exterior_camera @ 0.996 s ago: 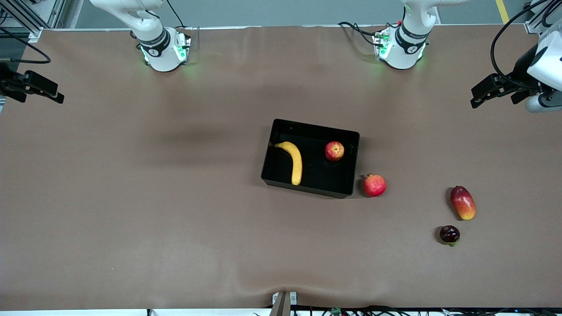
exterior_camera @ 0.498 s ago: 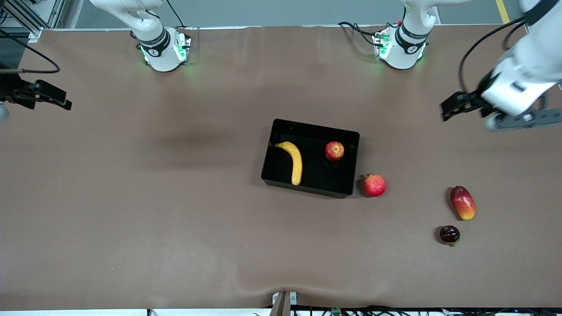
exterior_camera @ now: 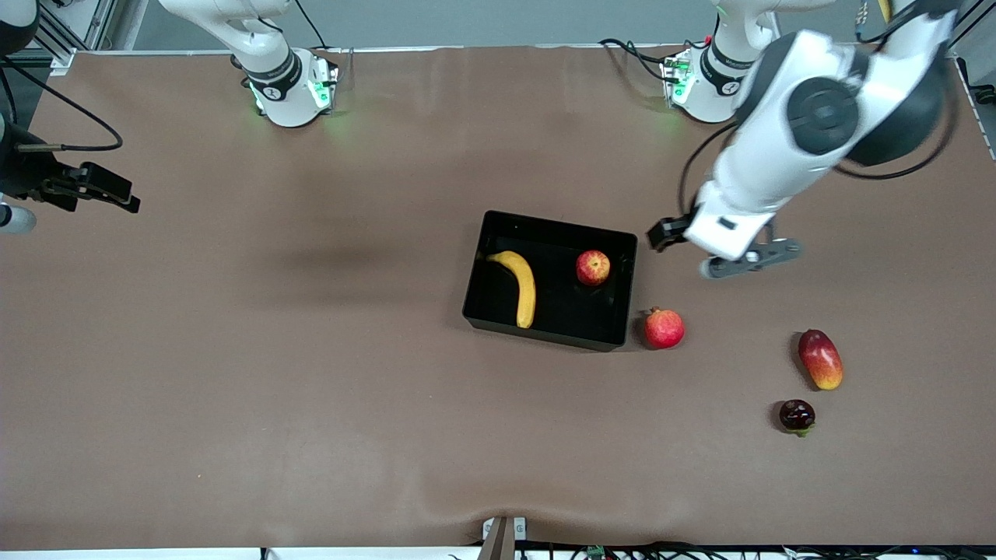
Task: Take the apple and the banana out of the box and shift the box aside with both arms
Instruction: 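Move the left gripper over the box apple while the right gripper rises, then lower the left gripper into the black box and grasp the red apple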
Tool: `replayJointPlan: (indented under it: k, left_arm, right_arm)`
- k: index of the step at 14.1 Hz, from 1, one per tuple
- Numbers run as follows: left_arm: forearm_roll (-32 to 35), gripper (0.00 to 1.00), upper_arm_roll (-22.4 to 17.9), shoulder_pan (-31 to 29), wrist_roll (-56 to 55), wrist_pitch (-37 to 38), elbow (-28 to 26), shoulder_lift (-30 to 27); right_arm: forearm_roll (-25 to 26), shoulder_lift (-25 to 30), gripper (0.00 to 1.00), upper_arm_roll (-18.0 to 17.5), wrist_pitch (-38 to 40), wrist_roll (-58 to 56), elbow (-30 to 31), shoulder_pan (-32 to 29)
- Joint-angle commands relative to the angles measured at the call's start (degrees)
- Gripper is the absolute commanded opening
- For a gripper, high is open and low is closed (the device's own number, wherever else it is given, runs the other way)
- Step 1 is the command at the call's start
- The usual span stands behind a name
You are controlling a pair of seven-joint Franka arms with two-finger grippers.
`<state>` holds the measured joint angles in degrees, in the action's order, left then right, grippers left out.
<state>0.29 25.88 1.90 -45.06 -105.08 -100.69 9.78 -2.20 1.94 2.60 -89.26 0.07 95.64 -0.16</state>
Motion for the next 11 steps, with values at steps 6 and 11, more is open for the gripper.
replayJointPlan:
  k: [6, 11]
  left_arm:
    - [10.94, 1.00, 1.46, 7.94, -18.13, -15.05, -4.61, 13.93]
    - [16.94, 1.00, 1.54, 8.56, -19.80, -16.91, -4.61, 21.32]
  right_arm:
    - [-0.52, -6.15, 1.00, -0.23, -2.32, -2.62, 0.25, 6.91]
    - [-0.78, -7.39, 1.00, -0.32, -2.14, -2.62, 0.34, 12.98]
